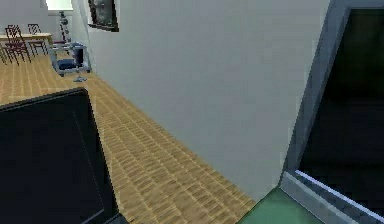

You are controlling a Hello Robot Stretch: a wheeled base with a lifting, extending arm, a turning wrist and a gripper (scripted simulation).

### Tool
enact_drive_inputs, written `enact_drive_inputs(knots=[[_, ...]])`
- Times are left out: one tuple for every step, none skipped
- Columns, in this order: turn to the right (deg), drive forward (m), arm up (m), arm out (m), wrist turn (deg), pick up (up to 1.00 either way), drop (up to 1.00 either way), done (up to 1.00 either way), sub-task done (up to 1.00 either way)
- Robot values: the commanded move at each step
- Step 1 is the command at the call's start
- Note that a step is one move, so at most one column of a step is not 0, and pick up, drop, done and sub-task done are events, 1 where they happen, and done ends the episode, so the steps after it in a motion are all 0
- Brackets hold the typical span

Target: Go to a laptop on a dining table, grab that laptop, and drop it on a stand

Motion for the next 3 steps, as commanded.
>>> enact_drive_inputs(knots=[[0.0,0.0,0.0,0.38,0.0,0.0,0.0,0.0,0.0],[0.0,0.0,0.0,0.0,45.0,0.0,0.0,0.0,0.0],[0.0,0.0,0.0,0.0,45.0,0.0,0.0,0.0,0.0]])
